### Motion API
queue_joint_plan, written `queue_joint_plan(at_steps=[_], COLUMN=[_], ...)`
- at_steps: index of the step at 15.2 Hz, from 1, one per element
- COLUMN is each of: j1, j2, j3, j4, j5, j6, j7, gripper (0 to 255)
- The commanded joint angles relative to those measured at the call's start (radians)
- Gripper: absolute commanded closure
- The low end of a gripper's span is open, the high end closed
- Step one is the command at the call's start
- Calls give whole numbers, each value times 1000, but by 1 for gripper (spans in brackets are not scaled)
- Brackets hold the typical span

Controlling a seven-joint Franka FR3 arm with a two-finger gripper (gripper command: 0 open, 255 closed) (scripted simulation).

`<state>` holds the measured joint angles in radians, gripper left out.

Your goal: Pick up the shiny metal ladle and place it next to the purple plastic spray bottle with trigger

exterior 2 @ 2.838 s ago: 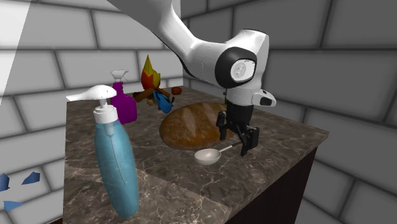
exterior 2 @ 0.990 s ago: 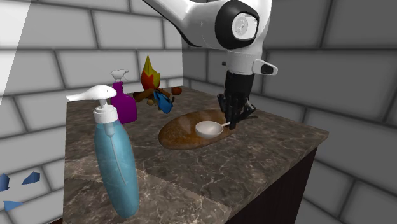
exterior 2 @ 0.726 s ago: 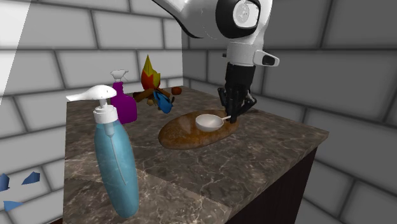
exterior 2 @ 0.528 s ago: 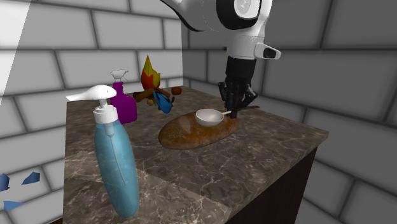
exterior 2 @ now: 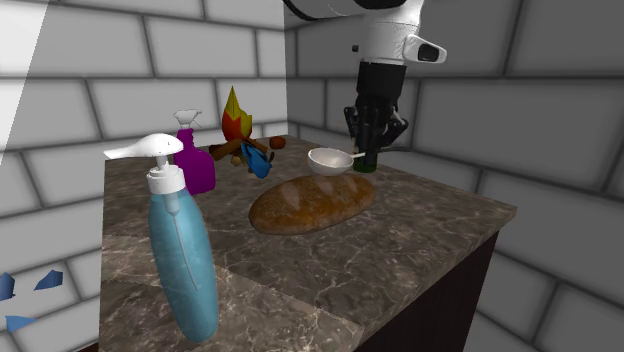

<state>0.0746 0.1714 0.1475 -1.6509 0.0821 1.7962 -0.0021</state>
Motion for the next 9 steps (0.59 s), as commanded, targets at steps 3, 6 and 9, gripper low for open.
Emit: queue_joint_plan(at_steps=[3,6,9], j1=[0,1,1], j2=[-5,-3,1], j3=[1,1,1], j4=[46,89,135], j5=[0,-1,-2], j6=[-51,-92,-133], j7=[5,9,13], gripper=[255,255,255])
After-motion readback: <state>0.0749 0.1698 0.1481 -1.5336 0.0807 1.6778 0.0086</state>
